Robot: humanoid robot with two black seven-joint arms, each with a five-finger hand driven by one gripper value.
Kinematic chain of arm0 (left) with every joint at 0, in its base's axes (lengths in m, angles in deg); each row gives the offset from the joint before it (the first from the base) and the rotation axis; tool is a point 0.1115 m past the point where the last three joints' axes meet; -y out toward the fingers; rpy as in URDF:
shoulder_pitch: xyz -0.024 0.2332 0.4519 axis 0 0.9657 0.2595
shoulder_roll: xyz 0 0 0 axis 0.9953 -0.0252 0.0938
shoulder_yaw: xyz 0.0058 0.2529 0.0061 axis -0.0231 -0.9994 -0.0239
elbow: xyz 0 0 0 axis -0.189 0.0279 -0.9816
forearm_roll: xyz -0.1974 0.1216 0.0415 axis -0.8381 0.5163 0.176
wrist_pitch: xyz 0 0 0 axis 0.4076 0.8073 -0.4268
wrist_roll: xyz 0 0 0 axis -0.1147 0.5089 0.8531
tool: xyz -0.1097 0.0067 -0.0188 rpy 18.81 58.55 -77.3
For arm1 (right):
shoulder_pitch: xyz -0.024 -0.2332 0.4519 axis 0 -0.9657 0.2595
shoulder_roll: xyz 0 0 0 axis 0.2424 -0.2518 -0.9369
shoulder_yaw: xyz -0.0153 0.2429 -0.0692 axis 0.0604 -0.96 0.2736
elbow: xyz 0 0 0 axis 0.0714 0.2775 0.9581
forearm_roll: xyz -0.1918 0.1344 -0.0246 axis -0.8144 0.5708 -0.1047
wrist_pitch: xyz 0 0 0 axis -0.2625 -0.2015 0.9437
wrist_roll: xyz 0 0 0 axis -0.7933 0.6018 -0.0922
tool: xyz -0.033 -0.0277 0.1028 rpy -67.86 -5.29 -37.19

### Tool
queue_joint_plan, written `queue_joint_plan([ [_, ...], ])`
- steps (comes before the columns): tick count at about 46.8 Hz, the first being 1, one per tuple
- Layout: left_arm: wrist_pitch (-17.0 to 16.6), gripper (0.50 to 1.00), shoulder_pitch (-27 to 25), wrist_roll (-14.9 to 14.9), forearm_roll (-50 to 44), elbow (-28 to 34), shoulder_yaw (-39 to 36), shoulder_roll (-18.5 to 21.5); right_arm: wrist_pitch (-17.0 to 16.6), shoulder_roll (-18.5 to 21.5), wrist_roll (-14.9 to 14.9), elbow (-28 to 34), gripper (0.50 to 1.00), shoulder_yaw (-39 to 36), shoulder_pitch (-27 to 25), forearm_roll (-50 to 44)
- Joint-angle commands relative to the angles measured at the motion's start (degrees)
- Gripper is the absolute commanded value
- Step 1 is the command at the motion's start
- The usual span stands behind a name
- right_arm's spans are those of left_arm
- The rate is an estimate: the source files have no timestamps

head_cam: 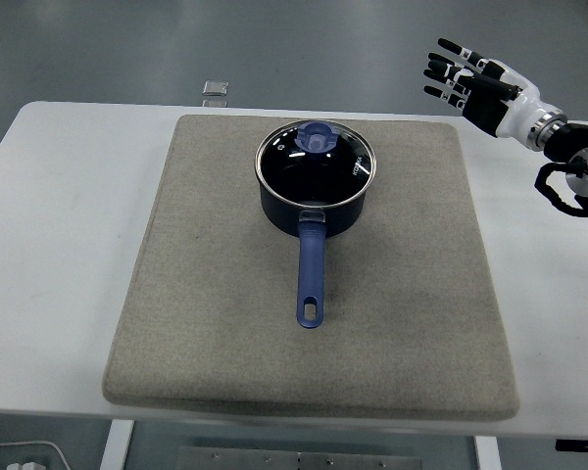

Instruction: Lift the pot lid and place it to the right of the pot.

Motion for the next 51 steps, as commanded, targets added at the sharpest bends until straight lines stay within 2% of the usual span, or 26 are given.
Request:
queue_joint_plan([
  [1,-0.05,1.000,0.00,0.01,-0.01,-0.06,0.00,0.00,0.00,0.00,0.02,0.00,0.924,-0.07,-0.05,0.04],
  [51,-0.05,1.000,-0.44,0.01,-0.01,-0.06,-0.09,0.00,0.53,-0.35,-0.24,0.09,0.924,-0.15,0.22,-0.32],
])
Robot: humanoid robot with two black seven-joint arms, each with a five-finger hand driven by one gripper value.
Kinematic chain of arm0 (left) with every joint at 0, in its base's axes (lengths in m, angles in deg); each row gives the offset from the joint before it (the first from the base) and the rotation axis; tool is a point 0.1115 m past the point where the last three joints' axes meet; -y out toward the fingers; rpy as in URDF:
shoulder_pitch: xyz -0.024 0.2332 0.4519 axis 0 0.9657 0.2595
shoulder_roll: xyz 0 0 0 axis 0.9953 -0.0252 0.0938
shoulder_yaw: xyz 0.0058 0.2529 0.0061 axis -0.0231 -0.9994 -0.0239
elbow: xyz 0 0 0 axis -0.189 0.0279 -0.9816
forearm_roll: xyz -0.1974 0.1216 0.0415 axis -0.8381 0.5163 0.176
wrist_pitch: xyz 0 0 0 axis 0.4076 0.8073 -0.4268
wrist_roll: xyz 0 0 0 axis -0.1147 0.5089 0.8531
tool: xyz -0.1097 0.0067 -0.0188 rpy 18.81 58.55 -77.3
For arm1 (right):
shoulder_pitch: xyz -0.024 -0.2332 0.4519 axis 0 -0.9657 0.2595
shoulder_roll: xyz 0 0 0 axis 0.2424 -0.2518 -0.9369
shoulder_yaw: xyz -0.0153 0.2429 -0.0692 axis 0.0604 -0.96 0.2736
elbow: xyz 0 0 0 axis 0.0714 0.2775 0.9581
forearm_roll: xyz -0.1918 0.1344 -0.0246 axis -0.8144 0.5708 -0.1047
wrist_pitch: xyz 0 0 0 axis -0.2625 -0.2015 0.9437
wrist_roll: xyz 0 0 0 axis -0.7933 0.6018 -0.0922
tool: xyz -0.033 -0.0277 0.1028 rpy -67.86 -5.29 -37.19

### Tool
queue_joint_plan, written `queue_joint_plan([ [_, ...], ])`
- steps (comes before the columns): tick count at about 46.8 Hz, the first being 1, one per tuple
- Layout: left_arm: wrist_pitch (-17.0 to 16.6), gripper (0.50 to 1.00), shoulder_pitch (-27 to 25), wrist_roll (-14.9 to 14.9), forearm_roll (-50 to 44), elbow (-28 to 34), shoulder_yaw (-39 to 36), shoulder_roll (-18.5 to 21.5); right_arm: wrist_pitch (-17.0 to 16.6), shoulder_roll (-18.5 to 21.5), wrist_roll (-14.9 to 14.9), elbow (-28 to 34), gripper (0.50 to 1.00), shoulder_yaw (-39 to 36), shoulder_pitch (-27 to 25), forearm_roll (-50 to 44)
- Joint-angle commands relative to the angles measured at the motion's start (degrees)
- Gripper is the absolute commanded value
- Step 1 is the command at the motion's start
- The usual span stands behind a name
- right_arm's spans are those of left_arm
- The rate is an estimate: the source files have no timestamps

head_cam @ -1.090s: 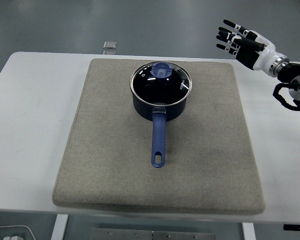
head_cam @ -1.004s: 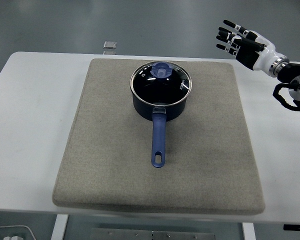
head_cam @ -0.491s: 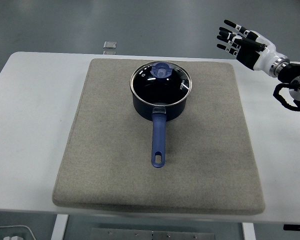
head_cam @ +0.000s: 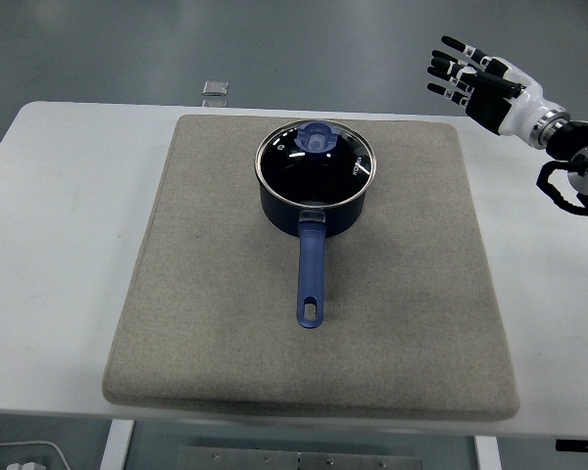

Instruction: Lift the pot lid and place it to the right of the pot.

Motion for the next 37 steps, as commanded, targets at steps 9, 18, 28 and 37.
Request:
queue_joint_plan([
  [9,0.00,1.000,0.00,0.00,0.00,0.04,0.00,0.00,0.13,0.44,-0.01,0.09,0.924,0.18,1.14,0.06],
  [18,0.00,1.000,0.00,0.00,0.00,0.04,0.00,0.00,-0.31,0.35,-0.01,0.09,0.924,0.18,1.58,-0.82],
  [28,0.00,1.000,0.00,0.00,0.00,-0.05,0.00,0.00,-0.48,0.35,-0.09,0.09,0.924,-0.35,1.93,-4.33],
  [37,0.00,1.000,0.00,0.00,0.00,0.04,0.00,0.00,-0.40,0.52,-0.27,0.00,0.924,-0.53,3.07,-5.92],
])
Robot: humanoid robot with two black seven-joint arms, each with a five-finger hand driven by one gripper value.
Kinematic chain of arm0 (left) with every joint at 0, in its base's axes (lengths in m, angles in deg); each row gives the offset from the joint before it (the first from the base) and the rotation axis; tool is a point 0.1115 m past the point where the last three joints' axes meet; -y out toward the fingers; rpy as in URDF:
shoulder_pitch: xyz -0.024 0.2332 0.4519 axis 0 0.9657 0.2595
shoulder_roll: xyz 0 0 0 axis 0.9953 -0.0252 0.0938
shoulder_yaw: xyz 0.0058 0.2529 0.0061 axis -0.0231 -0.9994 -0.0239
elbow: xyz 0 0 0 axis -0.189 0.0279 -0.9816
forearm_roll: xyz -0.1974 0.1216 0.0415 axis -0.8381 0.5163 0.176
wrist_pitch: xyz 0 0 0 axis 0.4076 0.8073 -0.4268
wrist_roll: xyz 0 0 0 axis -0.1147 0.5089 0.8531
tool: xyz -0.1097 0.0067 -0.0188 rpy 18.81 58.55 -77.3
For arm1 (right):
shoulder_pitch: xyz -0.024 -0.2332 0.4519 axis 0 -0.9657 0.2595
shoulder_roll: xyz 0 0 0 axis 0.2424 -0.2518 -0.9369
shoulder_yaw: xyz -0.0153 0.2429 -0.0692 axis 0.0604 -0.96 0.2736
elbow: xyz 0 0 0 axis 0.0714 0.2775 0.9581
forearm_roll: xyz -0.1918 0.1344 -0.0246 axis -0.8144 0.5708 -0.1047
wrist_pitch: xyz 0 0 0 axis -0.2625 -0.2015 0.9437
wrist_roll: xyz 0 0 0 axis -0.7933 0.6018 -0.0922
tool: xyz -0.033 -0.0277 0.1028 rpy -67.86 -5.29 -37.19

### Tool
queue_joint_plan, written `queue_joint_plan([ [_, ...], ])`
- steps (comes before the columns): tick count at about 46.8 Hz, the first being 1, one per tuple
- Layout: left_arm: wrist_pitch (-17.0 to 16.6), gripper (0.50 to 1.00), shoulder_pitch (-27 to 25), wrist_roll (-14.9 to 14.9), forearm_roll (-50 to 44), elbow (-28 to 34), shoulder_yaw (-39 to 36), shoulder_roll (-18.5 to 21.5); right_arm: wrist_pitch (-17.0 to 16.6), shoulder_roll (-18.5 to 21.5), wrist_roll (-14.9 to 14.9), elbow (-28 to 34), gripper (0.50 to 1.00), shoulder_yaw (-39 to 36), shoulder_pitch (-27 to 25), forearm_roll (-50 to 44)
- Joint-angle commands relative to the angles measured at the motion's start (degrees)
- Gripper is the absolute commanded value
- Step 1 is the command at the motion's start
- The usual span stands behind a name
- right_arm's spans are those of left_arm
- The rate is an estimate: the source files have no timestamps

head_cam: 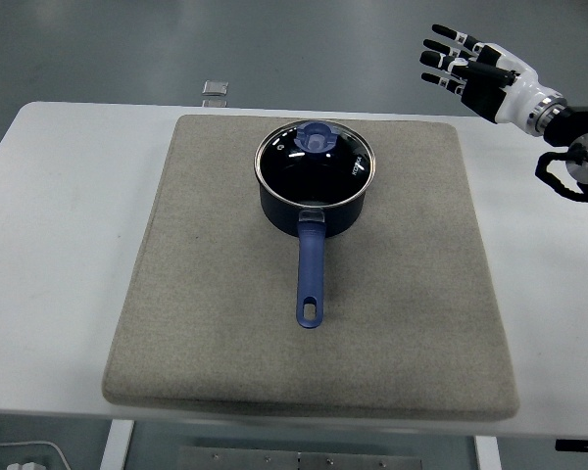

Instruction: Lift the pot lid and place it to the right of the pot.

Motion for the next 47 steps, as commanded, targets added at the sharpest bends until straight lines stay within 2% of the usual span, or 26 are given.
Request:
queue_joint_plan([
  [1,0.00,1.000,0.00,0.00,0.00,-0.06,0.00,0.00,-0.15,0.01,-0.01,-0.15,0.924,-0.10,0.79,-0.77],
  [16,0.00,1.000,0.00,0.00,0.00,0.03,0.00,0.00,-0.85,-0.34,-0.27,-1.29,0.924,-0.10,4.48,-10.70],
  [47,0.00,1.000,0.00,0.00,0.00,-0.06,0.00,0.00,-1.12,-0.87,-1.41,-13.07,0.921,0.69,5.71,-34.61],
])
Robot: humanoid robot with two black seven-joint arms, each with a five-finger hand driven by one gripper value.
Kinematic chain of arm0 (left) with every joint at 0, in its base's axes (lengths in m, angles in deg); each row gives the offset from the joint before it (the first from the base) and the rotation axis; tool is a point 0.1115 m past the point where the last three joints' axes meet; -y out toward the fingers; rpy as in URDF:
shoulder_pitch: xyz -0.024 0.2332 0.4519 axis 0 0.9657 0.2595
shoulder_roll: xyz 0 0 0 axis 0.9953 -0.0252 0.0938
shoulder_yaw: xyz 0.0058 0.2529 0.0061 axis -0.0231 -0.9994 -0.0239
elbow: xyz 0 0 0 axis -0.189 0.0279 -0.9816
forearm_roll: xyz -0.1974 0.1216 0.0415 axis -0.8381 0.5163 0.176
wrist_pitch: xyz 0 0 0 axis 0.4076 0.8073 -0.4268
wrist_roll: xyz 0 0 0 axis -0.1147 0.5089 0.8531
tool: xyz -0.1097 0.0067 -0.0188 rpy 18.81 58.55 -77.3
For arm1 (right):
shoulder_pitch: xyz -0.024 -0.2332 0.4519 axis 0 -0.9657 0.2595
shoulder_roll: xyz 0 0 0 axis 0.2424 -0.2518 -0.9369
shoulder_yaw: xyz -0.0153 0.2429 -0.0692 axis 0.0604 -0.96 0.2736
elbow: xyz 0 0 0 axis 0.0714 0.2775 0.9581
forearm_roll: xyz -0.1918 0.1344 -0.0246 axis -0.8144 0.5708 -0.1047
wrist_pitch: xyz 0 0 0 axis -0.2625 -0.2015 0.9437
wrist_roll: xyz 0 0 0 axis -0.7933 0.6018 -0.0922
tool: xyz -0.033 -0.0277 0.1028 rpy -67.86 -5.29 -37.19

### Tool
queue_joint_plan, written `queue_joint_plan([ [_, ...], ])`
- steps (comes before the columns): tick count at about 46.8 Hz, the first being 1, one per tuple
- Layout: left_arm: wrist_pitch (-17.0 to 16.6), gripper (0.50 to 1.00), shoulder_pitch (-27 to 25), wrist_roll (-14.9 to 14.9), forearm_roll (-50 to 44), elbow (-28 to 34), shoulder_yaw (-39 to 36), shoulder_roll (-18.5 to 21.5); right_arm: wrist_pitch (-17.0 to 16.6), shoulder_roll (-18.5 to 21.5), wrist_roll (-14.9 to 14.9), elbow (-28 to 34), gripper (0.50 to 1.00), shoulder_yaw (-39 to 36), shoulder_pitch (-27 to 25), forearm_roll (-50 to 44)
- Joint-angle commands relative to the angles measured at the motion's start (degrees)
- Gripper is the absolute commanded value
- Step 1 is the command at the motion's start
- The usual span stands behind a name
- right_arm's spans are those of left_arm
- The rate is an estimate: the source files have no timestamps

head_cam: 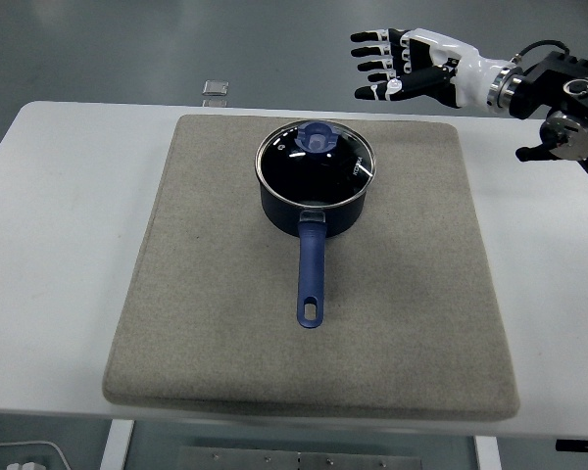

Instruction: Lift the pot lid and place it to the right of the pot.

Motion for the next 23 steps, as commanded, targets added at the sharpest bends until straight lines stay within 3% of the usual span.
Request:
queue_joint_plan([
  [1,0.00,1.000,0.00,0.00,0.00,-0.06,0.00,0.00,0.09,0.00,0.00,-1.21,0.921,0.00,0.28,-3.32],
  [23,0.00,1.000,0.00,0.00,0.00,-0.06,0.00,0.00,0.62,0.88,0.00,-4.90,0.921,0.00,1.60,-24.33],
])
